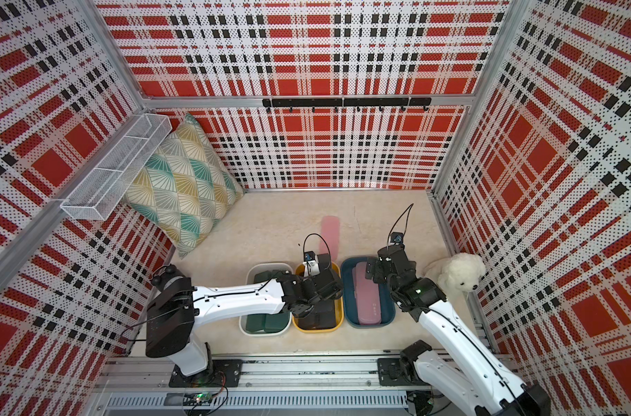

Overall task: Place the pencil cases by color into the storage box
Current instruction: Place the pencil case at the storage box.

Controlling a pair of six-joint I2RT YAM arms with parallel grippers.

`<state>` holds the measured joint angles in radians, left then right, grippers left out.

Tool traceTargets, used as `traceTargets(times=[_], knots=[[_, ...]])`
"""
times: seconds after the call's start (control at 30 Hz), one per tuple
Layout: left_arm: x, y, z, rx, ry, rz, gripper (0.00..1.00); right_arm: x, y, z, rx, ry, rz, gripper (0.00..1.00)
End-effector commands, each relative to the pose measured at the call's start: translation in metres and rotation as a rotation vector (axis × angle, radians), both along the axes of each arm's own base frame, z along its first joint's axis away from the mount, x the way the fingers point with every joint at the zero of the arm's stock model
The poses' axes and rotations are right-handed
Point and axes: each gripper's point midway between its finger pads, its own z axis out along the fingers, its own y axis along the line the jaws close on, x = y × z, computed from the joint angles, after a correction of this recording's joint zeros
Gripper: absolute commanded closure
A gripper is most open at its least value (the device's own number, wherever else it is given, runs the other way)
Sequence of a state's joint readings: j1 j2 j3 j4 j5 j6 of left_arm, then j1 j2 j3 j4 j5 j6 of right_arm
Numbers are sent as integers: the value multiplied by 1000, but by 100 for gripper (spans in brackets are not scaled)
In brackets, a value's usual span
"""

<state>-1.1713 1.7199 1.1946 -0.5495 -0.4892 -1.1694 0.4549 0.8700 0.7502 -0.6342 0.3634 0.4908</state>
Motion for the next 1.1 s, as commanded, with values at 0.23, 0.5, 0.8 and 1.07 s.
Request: traceTargets(times=[0.23,0.5,0.8,1.07], knots=[[1,-17,1,-25,6,-13,52,-2,-4,-8,3,2,3,0],[0,-21,-7,-15,25,-18,52,-2,-5,-14,5,12,7,0],[0,-25,-15,20,42,-21,48,-1,-6,-19,5,17,9,0],[-1,-24,-21,51,54,-13,44,1,-5,-22,13,23,19,0]])
